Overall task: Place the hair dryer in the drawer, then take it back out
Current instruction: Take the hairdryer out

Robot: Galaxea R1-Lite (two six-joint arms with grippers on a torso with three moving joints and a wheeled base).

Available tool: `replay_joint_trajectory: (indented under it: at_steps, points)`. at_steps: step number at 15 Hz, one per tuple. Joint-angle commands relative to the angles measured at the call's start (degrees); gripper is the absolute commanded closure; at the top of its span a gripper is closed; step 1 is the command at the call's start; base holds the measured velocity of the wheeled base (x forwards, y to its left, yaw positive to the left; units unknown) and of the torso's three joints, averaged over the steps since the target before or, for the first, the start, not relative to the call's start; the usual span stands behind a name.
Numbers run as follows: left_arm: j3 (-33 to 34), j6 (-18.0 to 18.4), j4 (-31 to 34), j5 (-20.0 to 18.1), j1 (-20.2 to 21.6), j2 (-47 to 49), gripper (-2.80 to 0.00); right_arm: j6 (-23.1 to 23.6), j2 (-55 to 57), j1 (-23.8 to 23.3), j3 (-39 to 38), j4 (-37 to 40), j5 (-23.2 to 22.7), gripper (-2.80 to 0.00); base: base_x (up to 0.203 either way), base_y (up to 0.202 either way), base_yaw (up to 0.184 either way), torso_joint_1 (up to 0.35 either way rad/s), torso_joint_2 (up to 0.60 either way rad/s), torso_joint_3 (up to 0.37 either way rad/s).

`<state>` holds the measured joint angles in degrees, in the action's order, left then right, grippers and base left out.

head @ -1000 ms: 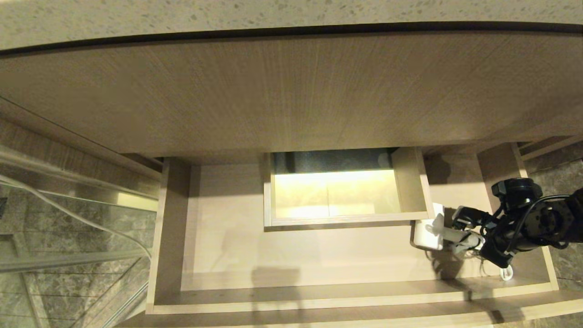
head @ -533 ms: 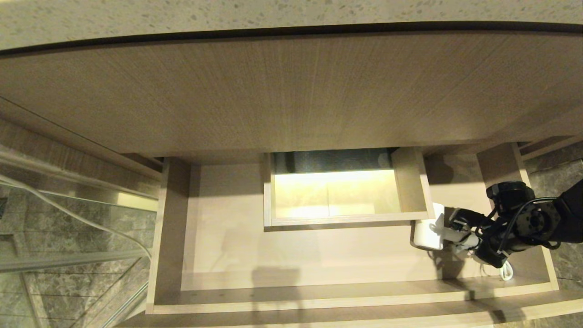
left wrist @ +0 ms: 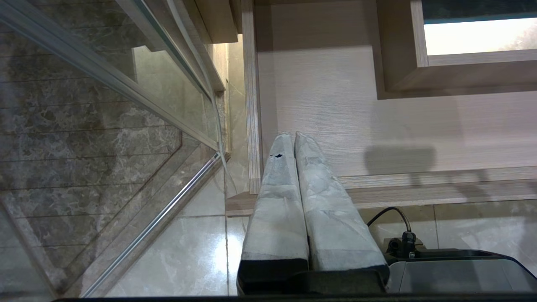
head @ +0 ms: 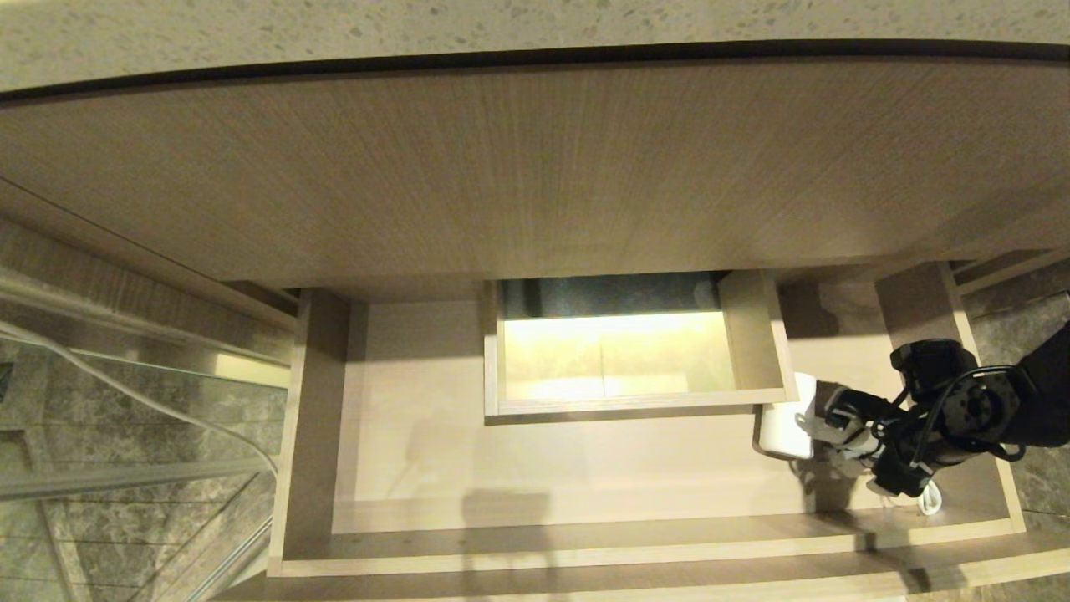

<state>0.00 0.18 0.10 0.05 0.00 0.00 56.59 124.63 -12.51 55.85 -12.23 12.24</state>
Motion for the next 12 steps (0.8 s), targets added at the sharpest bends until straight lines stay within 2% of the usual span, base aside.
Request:
replay_joint_trajectory:
  at_steps: [1,12]
  points:
    - [0.00,-0.01,-0.01,0.04,0.00,0.00,0.00,0.20,1.44,-0.03,0.10,0.25,0.07,-2.80,0.000,0.000,0.000,0.000,0.00,0.000]
    - [0.00,-0.01,-0.01,0.04,0.00,0.00,0.00,-0.02,6.78,-0.76,6.48,-0.43,0.07,-2.80,0.000,0.000,0.000,0.000,0.00,0.000]
